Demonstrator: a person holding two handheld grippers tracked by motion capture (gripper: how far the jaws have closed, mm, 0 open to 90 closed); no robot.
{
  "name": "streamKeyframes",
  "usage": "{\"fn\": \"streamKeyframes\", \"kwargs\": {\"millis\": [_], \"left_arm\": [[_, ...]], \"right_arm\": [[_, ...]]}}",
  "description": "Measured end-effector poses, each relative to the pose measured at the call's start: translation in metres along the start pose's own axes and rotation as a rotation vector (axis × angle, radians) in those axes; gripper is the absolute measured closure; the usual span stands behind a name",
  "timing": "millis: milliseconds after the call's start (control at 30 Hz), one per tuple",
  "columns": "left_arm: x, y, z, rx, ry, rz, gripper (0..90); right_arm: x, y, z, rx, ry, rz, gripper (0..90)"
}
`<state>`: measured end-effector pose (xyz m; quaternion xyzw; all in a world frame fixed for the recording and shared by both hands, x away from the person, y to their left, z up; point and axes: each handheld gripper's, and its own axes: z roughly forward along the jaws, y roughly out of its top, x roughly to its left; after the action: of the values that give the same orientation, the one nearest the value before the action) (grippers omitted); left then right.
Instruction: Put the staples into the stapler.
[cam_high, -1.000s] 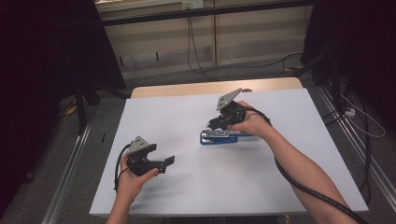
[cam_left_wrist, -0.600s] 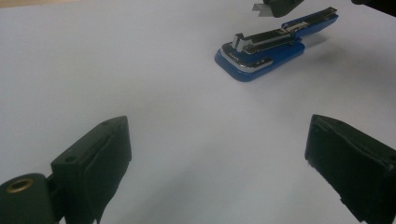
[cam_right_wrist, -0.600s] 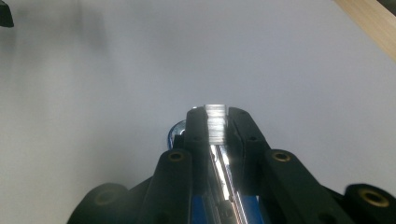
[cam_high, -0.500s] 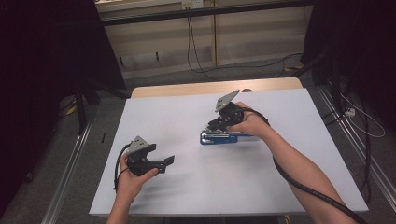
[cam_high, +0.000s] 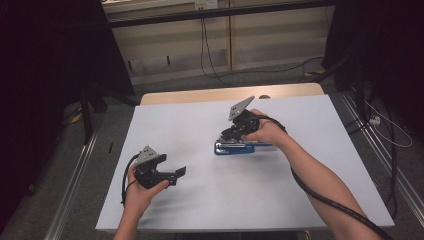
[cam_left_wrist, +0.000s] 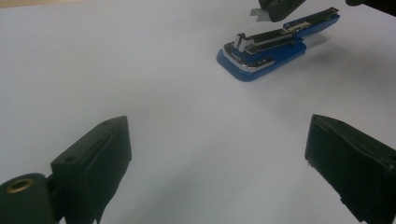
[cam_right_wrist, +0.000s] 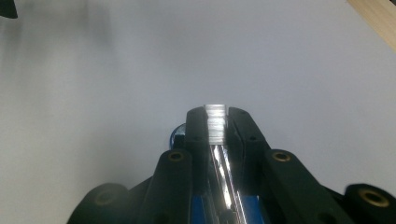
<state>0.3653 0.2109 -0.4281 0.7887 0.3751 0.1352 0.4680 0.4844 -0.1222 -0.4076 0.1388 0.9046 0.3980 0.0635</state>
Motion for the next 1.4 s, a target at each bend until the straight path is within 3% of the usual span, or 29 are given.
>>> {"fn": "streamKeyframes", "kwargs": {"millis": [1400], "left_arm": [[0.0010, -0.0004, -0.0005, 0.001, 0.002, -0.001, 7.4]], "right_arm": [[-0.0029, -0.0053, 0.0095, 0.032, 0.028, -0.038, 79.2]]}}
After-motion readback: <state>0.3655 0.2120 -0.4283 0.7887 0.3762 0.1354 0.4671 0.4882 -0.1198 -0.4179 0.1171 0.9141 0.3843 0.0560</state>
